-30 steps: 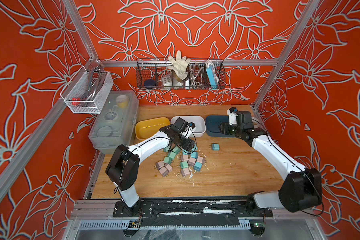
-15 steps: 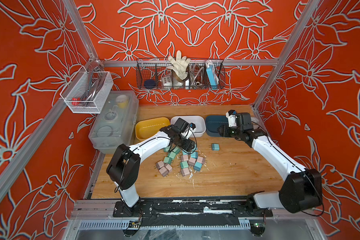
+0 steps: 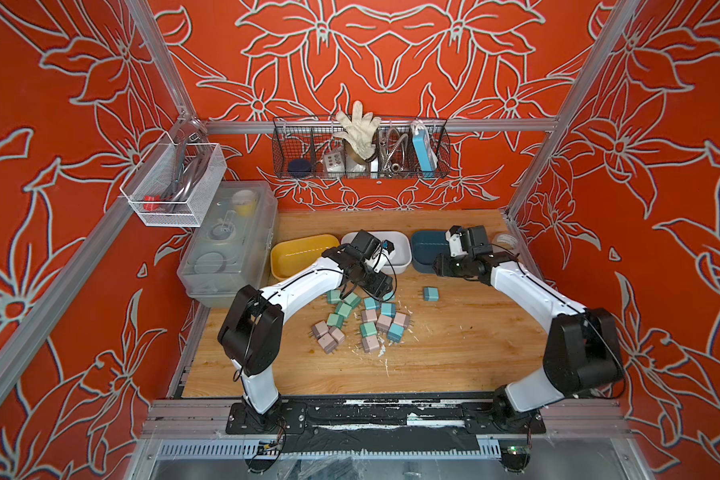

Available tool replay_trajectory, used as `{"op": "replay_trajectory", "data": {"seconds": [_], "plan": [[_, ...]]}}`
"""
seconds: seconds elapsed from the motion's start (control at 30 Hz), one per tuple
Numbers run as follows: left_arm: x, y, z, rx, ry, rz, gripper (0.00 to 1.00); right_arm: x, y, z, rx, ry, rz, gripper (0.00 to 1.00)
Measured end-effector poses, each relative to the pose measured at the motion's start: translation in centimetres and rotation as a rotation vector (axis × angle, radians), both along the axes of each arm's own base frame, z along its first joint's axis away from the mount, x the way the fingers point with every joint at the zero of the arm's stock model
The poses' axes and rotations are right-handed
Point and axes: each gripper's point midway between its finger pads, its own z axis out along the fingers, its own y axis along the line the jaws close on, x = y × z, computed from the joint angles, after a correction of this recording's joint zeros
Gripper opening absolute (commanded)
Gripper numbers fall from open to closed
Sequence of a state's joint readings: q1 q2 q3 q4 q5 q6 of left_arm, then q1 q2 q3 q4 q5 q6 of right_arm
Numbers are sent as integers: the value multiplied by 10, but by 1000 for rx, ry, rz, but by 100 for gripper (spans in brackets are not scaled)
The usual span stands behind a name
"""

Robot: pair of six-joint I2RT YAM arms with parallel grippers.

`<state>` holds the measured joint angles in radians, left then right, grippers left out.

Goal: Place the plugs by color into the storage box
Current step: Adjust the storage box at the center of the board.

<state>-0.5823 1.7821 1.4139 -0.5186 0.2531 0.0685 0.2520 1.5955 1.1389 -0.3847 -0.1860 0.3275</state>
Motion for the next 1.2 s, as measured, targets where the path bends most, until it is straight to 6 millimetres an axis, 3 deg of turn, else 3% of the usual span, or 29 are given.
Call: {"op": "replay_trajectory", "data": {"seconds": [0.2, 0.33, 0.53, 1.2], "plan": [[8, 8, -14, -22, 78, 39, 68, 42, 5, -33, -39, 47, -17, 56], [21, 27, -21, -32, 114, 102, 67, 48, 2, -44, -45, 65, -25, 55], [35, 43, -16, -46, 112, 149, 67, 47, 2, -44, -40, 72, -23, 54], [33, 40, -14, -72, 139, 147, 65, 30, 5, -48, -11, 105, -5, 52]]}}
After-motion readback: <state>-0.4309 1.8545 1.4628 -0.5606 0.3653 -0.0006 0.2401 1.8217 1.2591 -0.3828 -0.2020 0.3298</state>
